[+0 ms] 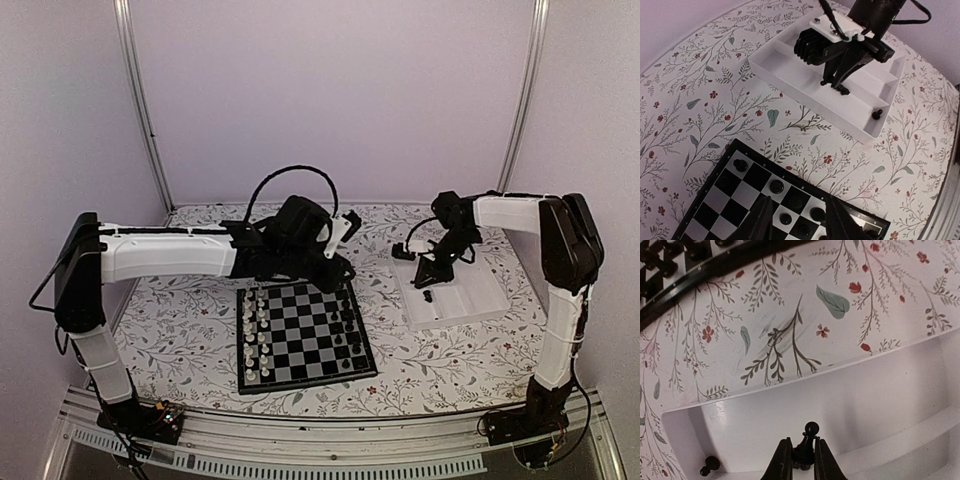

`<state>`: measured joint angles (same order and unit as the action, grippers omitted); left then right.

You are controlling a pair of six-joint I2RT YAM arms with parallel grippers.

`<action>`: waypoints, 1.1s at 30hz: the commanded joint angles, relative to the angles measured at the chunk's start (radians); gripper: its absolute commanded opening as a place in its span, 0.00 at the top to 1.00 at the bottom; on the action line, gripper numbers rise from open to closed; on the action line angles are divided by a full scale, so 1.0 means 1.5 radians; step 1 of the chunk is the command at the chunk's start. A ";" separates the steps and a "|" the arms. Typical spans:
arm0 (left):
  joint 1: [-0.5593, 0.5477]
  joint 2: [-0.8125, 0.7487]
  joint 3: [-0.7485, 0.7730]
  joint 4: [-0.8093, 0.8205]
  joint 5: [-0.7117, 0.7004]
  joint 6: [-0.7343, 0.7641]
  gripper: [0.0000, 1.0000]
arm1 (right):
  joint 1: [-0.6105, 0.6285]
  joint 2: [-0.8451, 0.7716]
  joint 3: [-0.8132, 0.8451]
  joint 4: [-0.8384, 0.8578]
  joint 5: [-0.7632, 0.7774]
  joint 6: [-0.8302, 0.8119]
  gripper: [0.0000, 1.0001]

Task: Set up the chess pieces on the board
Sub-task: Pick up the chess piece from the storage box, then place the chess piece on the chessboard.

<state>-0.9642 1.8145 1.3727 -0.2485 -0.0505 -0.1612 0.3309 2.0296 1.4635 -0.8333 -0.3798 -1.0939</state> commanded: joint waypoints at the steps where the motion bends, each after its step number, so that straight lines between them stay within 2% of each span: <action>1: 0.021 0.015 0.014 0.099 0.087 -0.088 0.60 | -0.002 -0.135 0.003 -0.018 -0.130 0.048 0.93; 4: 0.044 0.014 -0.015 0.210 0.166 -0.166 0.60 | 0.011 -0.187 -0.007 -0.014 -0.217 0.067 0.93; 8: 0.062 0.017 -0.051 0.349 0.248 -0.247 0.61 | 0.038 -0.231 -0.016 0.004 -0.253 0.088 0.92; 14: 0.064 0.046 -0.049 0.429 0.303 -0.296 0.63 | 0.068 -0.248 -0.016 0.009 -0.268 0.100 0.92; 33: 0.062 0.111 -0.020 0.492 0.394 -0.359 0.74 | 0.086 -0.267 -0.027 0.017 -0.311 0.101 0.91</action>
<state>-0.8703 1.9537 1.3132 0.4358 0.4957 -0.6792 0.4515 1.6539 1.4261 -0.8173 -0.8143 -0.9554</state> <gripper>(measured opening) 0.267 0.118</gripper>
